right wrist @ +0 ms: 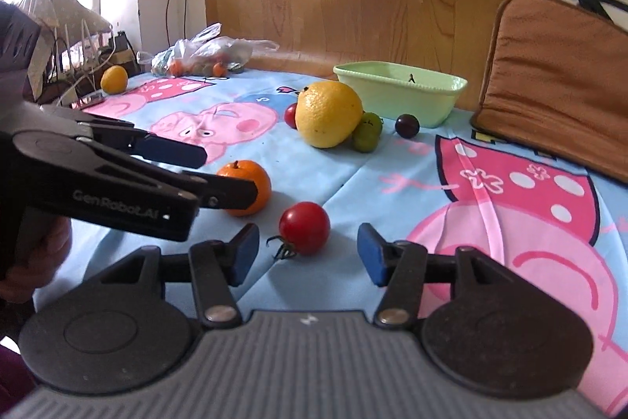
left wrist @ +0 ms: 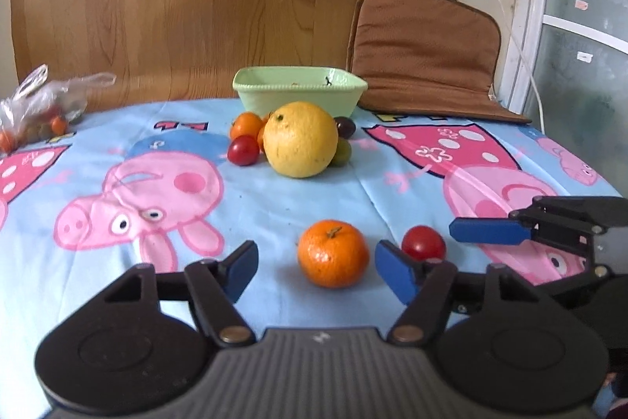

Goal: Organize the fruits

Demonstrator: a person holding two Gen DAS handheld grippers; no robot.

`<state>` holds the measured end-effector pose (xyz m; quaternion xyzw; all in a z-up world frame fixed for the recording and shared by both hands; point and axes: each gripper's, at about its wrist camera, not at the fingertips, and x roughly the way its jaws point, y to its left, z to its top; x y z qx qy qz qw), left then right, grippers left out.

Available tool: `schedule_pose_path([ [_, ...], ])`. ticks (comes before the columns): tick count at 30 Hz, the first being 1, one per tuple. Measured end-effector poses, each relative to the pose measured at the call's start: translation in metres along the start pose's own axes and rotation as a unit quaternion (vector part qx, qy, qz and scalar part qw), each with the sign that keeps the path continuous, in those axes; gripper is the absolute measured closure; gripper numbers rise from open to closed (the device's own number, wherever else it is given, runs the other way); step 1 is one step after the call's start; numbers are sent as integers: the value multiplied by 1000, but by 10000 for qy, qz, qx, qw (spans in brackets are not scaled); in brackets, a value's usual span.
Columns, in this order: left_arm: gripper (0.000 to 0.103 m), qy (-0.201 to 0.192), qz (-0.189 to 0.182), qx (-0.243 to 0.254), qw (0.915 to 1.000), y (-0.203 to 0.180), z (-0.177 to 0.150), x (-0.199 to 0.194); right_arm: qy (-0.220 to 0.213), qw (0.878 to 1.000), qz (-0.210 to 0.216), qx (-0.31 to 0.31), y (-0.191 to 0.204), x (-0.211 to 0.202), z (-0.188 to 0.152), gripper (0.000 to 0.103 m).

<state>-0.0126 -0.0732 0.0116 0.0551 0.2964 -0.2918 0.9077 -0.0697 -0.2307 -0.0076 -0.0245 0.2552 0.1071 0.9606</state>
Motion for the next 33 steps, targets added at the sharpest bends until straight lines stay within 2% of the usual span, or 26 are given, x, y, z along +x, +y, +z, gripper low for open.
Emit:
schedule_pose_path([
  [12, 36, 327, 37, -352, 9988, 5, -1, 7, 67, 9996, 0, 286, 2, 4, -1, 46],
  [33, 26, 396, 205, -780, 9960, 2, -4, 1, 47, 9989, 72, 467, -3, 3, -2, 46],
])
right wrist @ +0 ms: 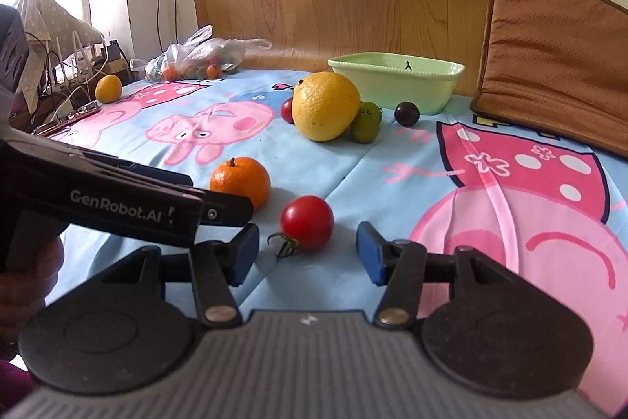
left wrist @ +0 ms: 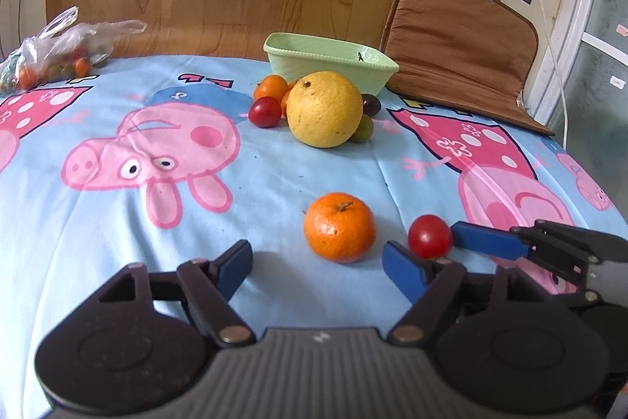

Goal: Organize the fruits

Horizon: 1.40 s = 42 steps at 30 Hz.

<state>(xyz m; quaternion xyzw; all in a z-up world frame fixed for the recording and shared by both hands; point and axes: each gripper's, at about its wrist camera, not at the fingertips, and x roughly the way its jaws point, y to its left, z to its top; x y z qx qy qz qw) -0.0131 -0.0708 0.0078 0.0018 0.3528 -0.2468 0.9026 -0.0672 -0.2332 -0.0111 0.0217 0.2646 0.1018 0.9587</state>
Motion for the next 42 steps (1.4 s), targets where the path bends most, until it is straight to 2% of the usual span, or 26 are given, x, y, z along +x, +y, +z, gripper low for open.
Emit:
schedule_pose_path([
  [7, 18, -13, 26, -131, 9999, -1, -5, -4, -6, 10000, 13, 30, 0, 0, 0, 46],
  [14, 0, -8, -109, -342, 9994, 4, -9, -7, 1, 10000, -1, -10, 1, -1, -1, 45],
  [31, 0, -49, -260, -511, 9983, 11, -10, -13, 4, 10000, -9, -32, 1, 0, -1, 45],
  [33, 0, -68, -98, -434, 9990, 12, -8, -15, 0, 10000, 0, -17, 1, 0, -1, 45],
  [35, 1, -216, -88, -249, 9994, 12, -5, -20, -1, 10000, 2, -16, 1, 1, -1, 45],
  [38, 8, -445, -135, -10, 9989, 12, 0, -29, -5, 10000, 13, 1, 1, 1, -1, 45],
  [42, 22, -422, -291, 179, 9985, 11, 8, -27, -12, 10000, 10, 12, 0, 1, -1, 46],
])
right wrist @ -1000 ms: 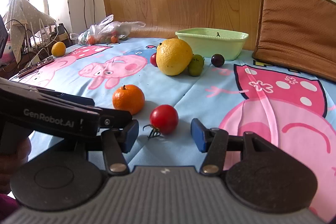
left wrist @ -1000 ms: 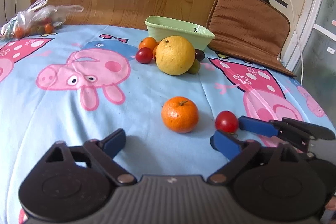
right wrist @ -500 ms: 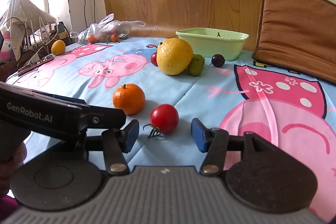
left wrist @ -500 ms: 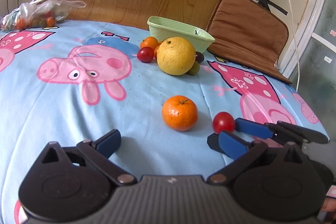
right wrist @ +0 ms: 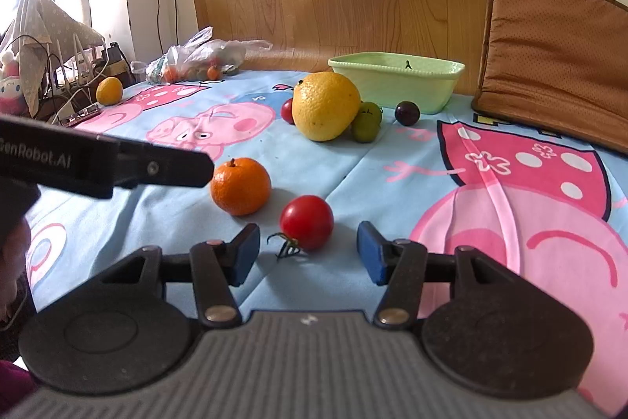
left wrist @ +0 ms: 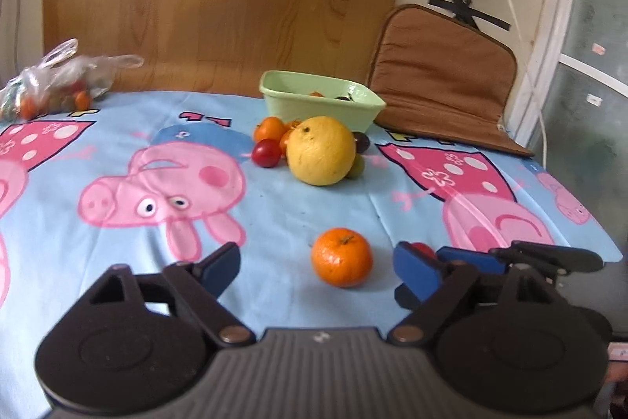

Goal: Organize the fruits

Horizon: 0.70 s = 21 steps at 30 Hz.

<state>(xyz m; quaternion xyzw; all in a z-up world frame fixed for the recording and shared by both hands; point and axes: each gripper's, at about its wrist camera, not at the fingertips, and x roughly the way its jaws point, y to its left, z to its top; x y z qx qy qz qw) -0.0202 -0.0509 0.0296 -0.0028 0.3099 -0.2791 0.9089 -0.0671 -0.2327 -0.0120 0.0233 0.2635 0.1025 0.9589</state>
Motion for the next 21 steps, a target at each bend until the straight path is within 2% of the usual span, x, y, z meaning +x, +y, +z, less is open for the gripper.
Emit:
schedule_pose_path([
  [6, 30, 63, -245, 240, 9994, -7, 4, 10, -11, 10000, -36, 3, 0, 0, 1, 48],
  [13, 33, 353, -402, 76, 9985, -2, 4, 29, 4, 10000, -55, -18, 0, 0, 2, 52],
  [15, 44, 376, -466, 123, 9981, -4, 4, 33, 33, 10000, -34, -7, -1, 2, 3, 53],
  [16, 50, 399, -473, 139, 9980, -5, 3, 35, 34, 10000, -23, 9, -1, 3, 4, 57],
  [17, 61, 461, -464, 134, 9978, -5, 3, 39, 42, 10000, -11, 14, -1, 3, 4, 62],
  [18, 61, 481, -486, 112, 9976, -5, 2, 41, 51, 10000, -5, 4, -1, 4, 5, 71],
  [21, 62, 469, -580, 118, 9971, -5, 3, 39, 42, 9999, 107, 39, -3, 5, 5, 71],
])
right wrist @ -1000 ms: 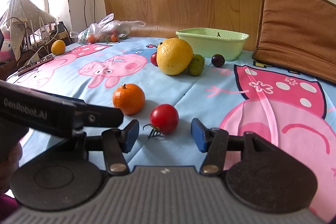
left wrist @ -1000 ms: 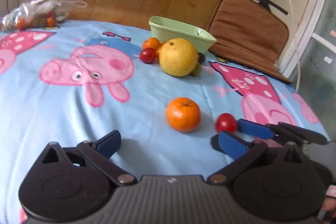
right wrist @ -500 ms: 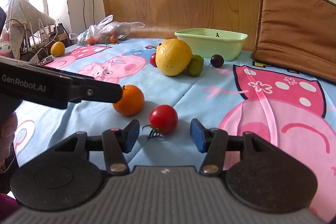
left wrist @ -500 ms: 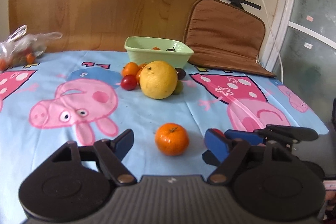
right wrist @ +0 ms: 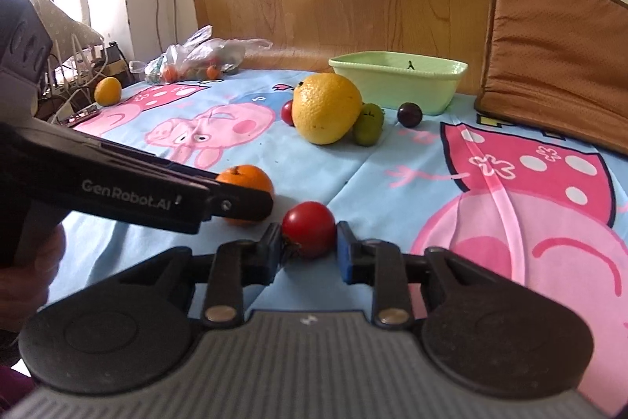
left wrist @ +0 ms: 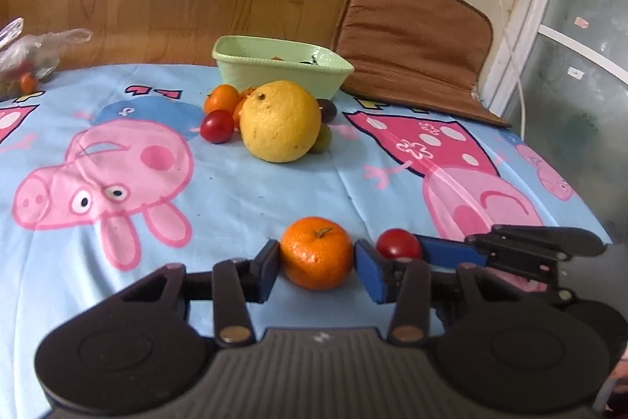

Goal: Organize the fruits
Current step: 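Lower both fruits into the green basket and open both tools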

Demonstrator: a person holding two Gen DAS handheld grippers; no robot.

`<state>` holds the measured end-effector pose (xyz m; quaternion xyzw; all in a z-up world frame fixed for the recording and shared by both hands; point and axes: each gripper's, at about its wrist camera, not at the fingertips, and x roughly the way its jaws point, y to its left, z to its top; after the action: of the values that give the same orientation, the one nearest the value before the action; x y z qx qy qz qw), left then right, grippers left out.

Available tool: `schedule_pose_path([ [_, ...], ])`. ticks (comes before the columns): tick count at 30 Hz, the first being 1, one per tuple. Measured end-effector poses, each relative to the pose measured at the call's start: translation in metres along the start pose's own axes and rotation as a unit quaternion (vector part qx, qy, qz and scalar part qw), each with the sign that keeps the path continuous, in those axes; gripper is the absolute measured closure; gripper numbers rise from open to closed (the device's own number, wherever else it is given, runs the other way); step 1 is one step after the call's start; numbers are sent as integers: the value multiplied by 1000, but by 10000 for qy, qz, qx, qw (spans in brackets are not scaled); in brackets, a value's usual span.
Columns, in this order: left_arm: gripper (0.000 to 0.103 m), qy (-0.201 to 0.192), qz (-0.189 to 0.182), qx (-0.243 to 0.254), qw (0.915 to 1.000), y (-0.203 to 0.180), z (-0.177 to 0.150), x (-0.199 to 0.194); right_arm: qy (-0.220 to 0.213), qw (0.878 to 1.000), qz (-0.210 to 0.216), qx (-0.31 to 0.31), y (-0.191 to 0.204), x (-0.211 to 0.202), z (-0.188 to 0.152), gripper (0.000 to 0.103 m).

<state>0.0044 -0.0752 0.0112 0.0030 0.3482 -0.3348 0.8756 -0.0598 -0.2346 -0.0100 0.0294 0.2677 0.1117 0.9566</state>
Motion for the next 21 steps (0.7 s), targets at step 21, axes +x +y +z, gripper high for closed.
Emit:
schedule_pose_path([
  [21, 61, -95, 63, -122, 9999, 45, 184, 131, -639, 9947, -628, 507, -101, 116, 132, 71],
])
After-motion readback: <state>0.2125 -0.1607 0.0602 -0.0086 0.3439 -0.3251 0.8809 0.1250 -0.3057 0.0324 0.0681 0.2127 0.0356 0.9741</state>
